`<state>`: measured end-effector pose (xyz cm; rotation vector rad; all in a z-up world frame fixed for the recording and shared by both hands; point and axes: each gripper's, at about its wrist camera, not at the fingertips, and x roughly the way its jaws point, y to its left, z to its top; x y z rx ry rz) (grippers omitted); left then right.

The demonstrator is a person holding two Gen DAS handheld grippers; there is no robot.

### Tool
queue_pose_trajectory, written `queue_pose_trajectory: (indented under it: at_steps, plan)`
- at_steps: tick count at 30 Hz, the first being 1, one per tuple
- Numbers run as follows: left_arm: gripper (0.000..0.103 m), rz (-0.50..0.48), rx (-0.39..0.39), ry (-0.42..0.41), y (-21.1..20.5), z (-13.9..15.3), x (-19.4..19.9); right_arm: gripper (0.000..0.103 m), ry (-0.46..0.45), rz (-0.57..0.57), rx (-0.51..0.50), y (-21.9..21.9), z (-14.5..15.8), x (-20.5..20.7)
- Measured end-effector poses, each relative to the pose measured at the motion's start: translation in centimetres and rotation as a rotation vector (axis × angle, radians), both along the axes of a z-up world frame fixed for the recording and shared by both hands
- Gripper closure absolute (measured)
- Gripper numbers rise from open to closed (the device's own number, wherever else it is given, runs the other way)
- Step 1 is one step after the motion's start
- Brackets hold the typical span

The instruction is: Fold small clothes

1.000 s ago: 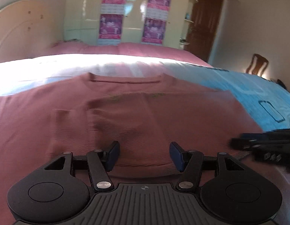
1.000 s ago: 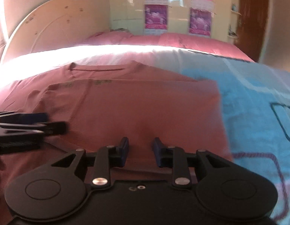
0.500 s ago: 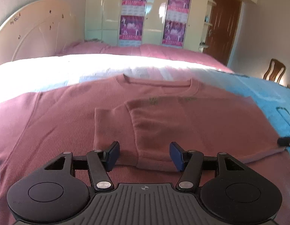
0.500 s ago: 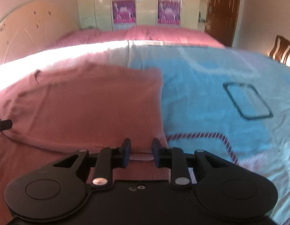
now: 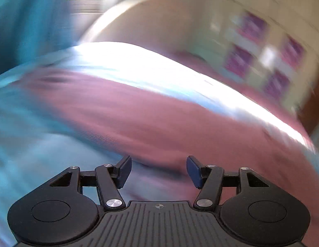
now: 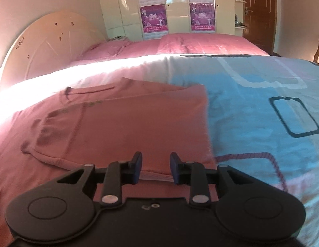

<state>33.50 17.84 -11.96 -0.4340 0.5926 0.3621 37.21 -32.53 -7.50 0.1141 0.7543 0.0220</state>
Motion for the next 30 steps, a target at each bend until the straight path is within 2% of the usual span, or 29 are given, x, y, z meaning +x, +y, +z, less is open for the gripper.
queue_pose_trajectory:
  at_steps: [4,8,12,17,18,20,21,22,25,30]
  plan:
    - [0.045,0.202,-0.079,-0.071,9.9,-0.9,-2.2,0.074,-0.002,-0.007,-0.01,2.0,0.6,0.2]
    - [0.045,0.29,-0.189,-0.103,17.1,-3.0,-2.3,0.074,0.01,-0.072,0.019,3.2,0.5,1.0]
    - [0.047,0.297,-0.271,-0.155,21.3,-5.1,-1.1,0.074,0.006,-0.147,0.011,4.6,0.3,1.7]
    - [0.053,0.301,-0.346,-0.226,24.5,-6.6,-0.3,0.074,0.004,-0.289,-0.002,4.6,-0.1,2.5]
    - [0.055,0.302,-0.353,-0.232,25.0,-6.7,-0.1,0.073,0.01,-0.32,-0.017,4.5,-0.2,2.6]
    - [0.067,0.299,-0.355,-0.228,25.9,-6.9,0.6,0.073,0.024,-0.357,-0.029,4.1,-0.3,2.7]
    - [0.076,0.295,-0.351,-0.222,26.3,-7.1,0.9,0.073,0.024,-0.368,-0.031,3.9,-0.3,2.7]
    - [0.093,0.293,-0.348,-0.209,26.6,-7.1,1.3,0.073,0.022,-0.377,-0.034,3.8,-0.2,2.5]
    - [0.094,0.226,-0.309,-0.247,25.3,-5.6,1.3,0.073,0.018,-0.378,-0.052,3.9,0.1,2.0]
    - [0.094,-0.042,-0.215,-0.308,17.5,-1.5,5.2,0.073,0.001,-0.353,-0.062,4.4,0.6,1.3]
